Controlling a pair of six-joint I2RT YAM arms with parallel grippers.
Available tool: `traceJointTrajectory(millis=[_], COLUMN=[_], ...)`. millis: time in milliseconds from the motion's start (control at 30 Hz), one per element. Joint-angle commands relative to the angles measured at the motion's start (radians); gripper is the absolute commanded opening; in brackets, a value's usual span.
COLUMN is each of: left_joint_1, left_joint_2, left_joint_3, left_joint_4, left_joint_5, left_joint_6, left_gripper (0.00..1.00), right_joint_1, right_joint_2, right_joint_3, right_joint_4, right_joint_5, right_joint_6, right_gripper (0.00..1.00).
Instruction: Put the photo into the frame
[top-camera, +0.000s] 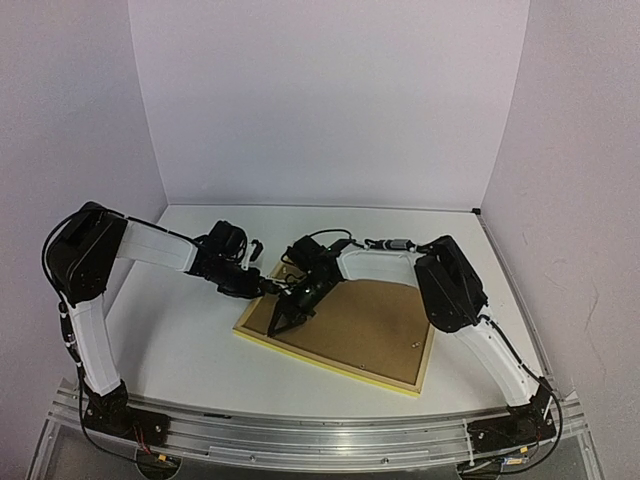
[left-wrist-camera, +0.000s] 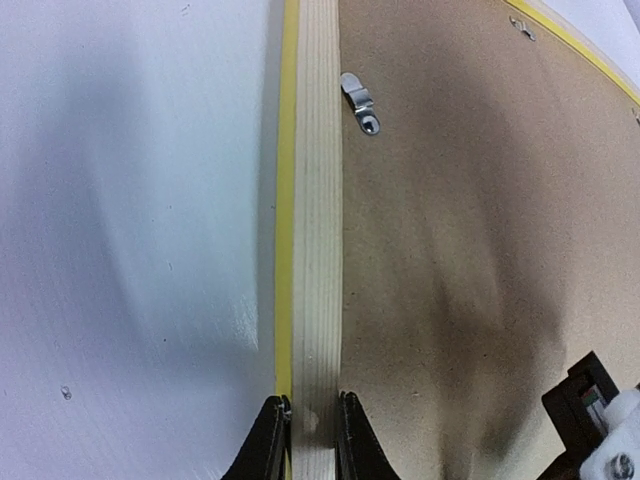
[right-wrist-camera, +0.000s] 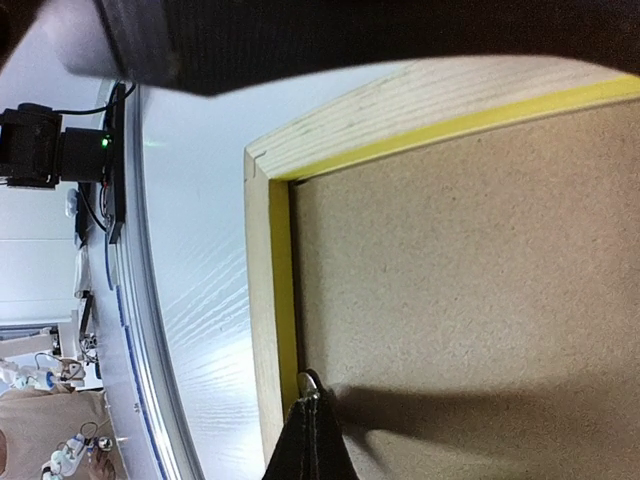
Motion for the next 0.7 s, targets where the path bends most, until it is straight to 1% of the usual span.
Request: traceJointTrajectory(millis=[0, 67, 133, 200, 333, 433, 600, 667], left_joint_1=[0.004, 0.004, 0.003, 0.001, 0.001, 0.001, 0.001, 0.002], left_joint_2=[0.124, 0.138, 0.136, 0.125, 0.110, 0.094, 0.078, 0.076], left_joint_3=[0.042, 0.042, 0.021, -0.011, -0.039, -0.046, -0.034, -0.032], left_joint_4=[-0.119, -0.143, -0.133, -0.104, -0.096, -0.082, -0.070, -0.066], left_joint_5=[-0.117, -0.106, -0.079, -0.049, -0.050, -0.051, -0.056, -0.060], left_joint_6=[-0.079, -0.134, -0.169, -0.182, -0.181, -0.163, -0.128, -0.119], left_gripper=[0.00, 0.00, 0.00, 0.00, 0.00, 0.00, 0.00, 0.00], right_joint_1=[0.090, 0.094, 0.095, 0.097, 0.097, 0.096, 0.088, 0.084], right_joint_2=[0.119, 0.135, 0.150, 0.162, 0.142, 0.066, -0.121, -0.200], right_joint_3=[0.007, 0.018, 0.028, 0.038, 0.050, 0.063, 0.051, 0.015], right_joint_4=[-0.202, -0.199, -0.197, -0.197, -0.191, -0.182, -0.128, -0.099], right_joint_5=[-0.041, -0.033, -0.017, -0.002, 0.088, 0.186, 0.319, 0.359], right_joint_6=[-0.093, -0.099, -0.097, -0.094, -0.060, 0.002, 0.108, 0.140], right_gripper=[0.00, 0.00, 0.00, 0.00, 0.00, 0.00, 0.01, 0.06])
